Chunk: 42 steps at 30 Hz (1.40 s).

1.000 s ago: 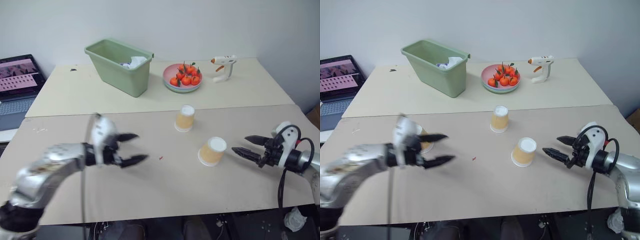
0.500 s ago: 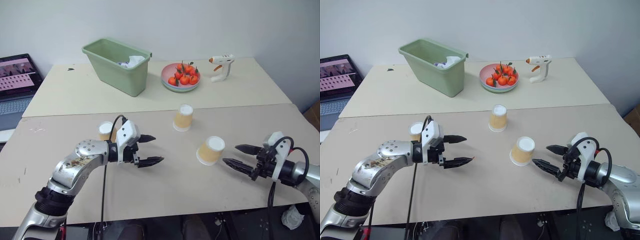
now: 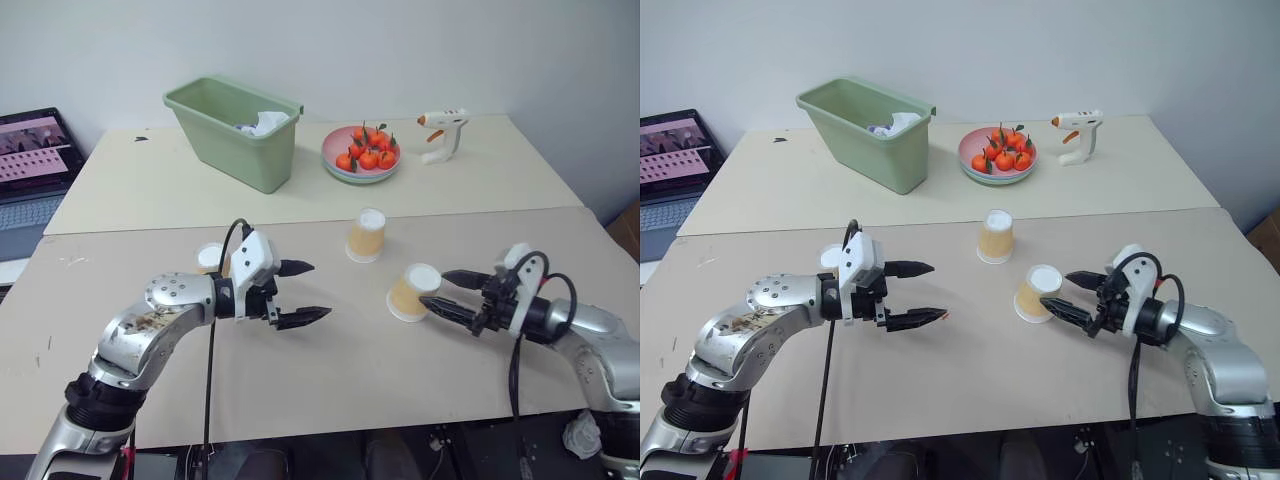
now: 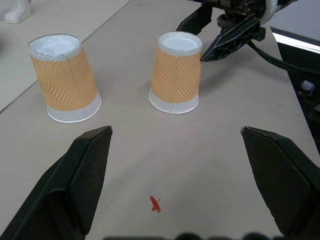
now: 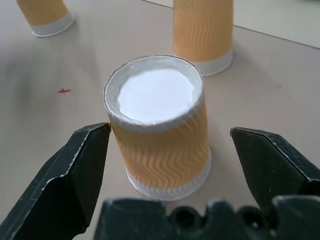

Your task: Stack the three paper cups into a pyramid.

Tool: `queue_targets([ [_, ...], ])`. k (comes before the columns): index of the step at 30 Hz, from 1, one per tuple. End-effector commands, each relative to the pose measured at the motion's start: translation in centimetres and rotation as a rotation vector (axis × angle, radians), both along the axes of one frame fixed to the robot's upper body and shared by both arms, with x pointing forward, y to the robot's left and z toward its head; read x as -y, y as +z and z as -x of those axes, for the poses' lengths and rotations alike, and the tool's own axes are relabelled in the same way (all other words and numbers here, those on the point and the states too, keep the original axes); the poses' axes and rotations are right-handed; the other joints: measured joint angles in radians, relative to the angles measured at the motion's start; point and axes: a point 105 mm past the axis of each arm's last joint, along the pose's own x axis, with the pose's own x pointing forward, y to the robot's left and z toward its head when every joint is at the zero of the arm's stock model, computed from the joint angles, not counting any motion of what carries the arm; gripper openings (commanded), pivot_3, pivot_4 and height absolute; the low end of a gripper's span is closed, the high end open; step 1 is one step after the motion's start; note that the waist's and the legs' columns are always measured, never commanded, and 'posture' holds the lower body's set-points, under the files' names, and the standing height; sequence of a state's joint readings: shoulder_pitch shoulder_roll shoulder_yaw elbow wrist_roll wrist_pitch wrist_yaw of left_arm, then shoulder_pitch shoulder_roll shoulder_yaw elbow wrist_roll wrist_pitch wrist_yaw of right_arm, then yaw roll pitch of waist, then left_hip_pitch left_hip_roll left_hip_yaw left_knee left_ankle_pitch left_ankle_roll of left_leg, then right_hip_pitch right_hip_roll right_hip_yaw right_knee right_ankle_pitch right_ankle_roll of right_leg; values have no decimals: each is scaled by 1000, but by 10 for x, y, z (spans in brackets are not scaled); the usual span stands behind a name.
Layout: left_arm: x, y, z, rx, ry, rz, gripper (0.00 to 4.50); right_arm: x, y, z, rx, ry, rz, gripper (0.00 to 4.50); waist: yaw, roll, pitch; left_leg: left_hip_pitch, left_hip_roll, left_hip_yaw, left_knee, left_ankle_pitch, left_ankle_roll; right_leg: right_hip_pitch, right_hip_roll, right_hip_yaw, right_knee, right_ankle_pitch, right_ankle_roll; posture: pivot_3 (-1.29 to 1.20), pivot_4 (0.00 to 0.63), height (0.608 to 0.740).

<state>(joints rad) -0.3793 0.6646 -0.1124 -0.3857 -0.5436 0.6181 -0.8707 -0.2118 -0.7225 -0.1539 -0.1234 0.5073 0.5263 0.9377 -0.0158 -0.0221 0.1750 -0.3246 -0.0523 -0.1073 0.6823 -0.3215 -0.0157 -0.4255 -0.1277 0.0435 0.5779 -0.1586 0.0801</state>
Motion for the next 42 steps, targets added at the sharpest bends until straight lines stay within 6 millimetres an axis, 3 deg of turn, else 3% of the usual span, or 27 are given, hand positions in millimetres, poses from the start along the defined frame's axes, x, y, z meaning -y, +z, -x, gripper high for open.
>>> queue_targets([
  [1,-7,15,0,54,35,21,4405,-7,10,-6,54,37,-7,4500,1,0,0,0,0,0,0,0,0,0,0,0,0,0,0,0,150,725],
  [6,-12,17,-1,52,77,35,4405,-12,9,-12,67,55,-11,4500,0,0,0,0,0,0,0,0,0,0,0,0,0,0,0,0,150,725],
  [9,-20,19,2,59,115,30,4500,-15,9,-18,81,63,-33,3900,-2,0,0,0,0,0,0,0,0,-1,0,0,0,0,0,0,150,725],
  [13,-37,26,14,58,169,27,4500,-14,6,-24,63,57,-27,2749,-8,0,0,0,0,0,0,0,0,-1,0,0,0,0,0,0,150,725],
  [17,-53,29,28,39,216,27,4500,-39,25,-25,63,155,-117,2749,-13,0,0,0,1,0,0,0,0,-2,0,0,1,0,-1,0,150,725],
  [21,-81,34,31,60,330,12,4500,-101,39,-8,31,417,-230,2749,-28,0,0,1,2,0,-1,0,-1,-2,2,0,1,1,-2,0,150,725],
  [26,-100,48,30,114,424,25,4500,-141,38,-11,16,570,-205,2749,-25,1,0,1,4,0,-1,1,-1,-2,4,-1,1,2,-3,0,150,725],
  [30,-106,54,34,135,461,47,4500,-164,42,-16,27,651,-193,2749,-21,0,0,-1,4,-1,-1,1,-2,-5,4,-1,1,2,-3,0,150,725],
  [33,-106,55,37,143,479,58,4500,-184,39,-21,36,702,-164,2749,-32,0,0,-9,4,-1,-1,4,-8,-17,4,-1,3,4,-6,0,150,725],
  [36,-104,55,38,145,481,71,4500,-192,33,-23,26,721,-152,2749,-31,0,0,-13,6,-1,-2,8,-16,-23,5,-2,10,5,-7,0,150,725],
  [42,-100,55,35,147,481,85,4500,-202,10,-6,-36,791,-129,2749,-30,0,0,-19,5,0,0,8,-15,-31,5,-2,16,5,-8,0,150,725],
])
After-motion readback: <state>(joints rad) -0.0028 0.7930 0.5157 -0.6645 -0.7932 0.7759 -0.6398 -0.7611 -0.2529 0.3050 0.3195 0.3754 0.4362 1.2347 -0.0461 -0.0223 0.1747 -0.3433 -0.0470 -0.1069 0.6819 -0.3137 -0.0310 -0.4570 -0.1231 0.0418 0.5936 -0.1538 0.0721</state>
